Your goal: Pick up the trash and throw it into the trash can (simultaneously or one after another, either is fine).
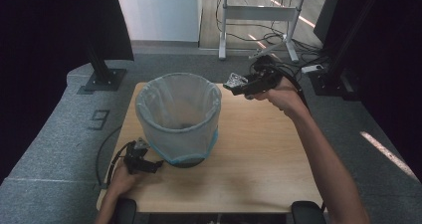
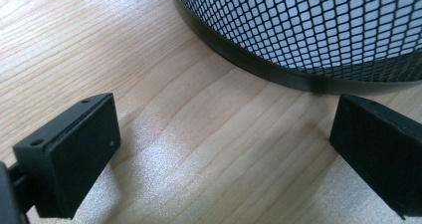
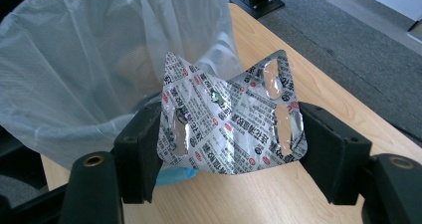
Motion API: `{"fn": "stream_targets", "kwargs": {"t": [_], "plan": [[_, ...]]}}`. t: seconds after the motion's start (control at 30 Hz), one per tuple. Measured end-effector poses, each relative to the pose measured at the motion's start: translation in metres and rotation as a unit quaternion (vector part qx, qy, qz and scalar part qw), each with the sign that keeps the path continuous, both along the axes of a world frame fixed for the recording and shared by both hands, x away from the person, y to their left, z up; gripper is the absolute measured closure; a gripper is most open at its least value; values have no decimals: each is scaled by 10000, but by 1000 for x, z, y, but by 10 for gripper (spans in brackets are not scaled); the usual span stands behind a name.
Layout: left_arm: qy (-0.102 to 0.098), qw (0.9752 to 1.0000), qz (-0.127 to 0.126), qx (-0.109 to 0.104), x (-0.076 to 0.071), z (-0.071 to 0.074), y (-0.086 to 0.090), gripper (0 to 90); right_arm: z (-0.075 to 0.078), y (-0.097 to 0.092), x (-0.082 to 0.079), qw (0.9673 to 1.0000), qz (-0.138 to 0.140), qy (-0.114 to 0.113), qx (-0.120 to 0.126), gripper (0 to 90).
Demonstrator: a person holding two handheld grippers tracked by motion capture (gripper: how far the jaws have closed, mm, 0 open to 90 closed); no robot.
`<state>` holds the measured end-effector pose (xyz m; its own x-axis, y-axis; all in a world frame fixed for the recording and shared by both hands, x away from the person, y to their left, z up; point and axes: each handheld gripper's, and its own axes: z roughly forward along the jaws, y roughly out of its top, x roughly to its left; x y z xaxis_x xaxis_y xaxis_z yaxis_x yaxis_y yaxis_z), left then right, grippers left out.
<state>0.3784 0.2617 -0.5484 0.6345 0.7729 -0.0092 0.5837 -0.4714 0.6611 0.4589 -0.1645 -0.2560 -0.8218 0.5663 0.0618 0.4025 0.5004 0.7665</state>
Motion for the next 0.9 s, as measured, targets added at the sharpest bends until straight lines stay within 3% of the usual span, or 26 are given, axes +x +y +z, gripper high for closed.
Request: {"fn": "stream_targets", "kwargs": {"t": [0.6,0.9], "plan": [[1,10000,-2,0,0,0,0,0,22,46,-2,9988,382,-248,-171,306],[0,10000,-2,-2,0,0,0,0,24,71,-1,9975,596,-275,-253,306]]}}
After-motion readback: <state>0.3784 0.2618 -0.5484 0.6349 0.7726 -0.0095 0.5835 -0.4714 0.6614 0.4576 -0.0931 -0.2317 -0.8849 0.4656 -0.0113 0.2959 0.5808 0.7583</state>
